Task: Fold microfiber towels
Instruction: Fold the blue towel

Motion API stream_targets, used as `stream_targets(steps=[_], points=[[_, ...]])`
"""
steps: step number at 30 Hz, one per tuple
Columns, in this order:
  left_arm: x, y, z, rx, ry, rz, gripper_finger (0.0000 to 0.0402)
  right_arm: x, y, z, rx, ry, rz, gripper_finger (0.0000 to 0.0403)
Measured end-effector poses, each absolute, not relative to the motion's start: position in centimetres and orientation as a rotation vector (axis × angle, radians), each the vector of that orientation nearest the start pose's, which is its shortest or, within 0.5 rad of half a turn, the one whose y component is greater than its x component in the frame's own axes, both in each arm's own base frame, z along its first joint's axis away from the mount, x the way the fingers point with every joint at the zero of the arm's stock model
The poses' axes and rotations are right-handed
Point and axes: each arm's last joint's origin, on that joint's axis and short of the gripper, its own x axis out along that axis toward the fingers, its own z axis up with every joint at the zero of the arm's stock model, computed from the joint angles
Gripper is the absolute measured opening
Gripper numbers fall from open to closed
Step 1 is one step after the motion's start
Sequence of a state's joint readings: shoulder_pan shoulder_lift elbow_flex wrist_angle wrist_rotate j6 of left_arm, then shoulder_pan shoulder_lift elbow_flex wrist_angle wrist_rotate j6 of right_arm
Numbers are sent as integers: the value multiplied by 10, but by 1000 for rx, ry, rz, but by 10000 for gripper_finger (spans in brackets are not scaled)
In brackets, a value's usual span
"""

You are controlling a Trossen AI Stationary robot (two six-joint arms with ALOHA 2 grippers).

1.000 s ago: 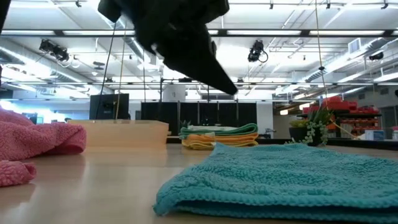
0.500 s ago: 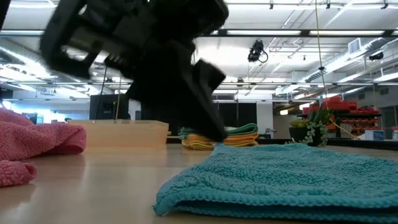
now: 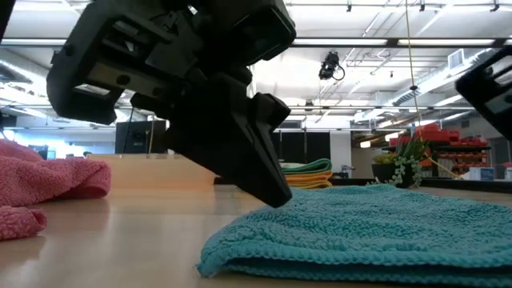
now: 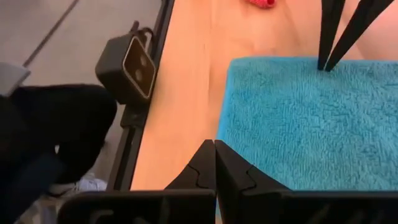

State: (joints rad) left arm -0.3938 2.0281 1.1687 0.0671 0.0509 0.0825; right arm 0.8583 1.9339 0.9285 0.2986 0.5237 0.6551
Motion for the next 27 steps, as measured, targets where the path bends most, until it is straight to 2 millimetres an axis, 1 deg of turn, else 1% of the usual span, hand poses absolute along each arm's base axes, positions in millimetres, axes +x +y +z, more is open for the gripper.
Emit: stream_targets(steps=[3, 8, 11, 17, 24, 27], points=[[378, -158, 125, 210, 775, -450, 21, 246, 269, 113, 186, 638, 117, 1], [379, -154, 125, 210, 775, -444, 9, 242, 266, 94, 210, 695, 84, 1], [380, -152, 125, 208, 780, -438, 9, 242, 267, 89, 217, 713, 88, 1], [380, -151, 124, 169, 797, -418, 25, 241, 267, 89, 209, 731, 106, 1], [380, -150, 124, 167, 801, -415, 10, 241, 267, 89, 197, 738, 119, 1], [380, -150, 124, 167, 800, -415, 9, 241, 267, 91, 189, 741, 126, 1]])
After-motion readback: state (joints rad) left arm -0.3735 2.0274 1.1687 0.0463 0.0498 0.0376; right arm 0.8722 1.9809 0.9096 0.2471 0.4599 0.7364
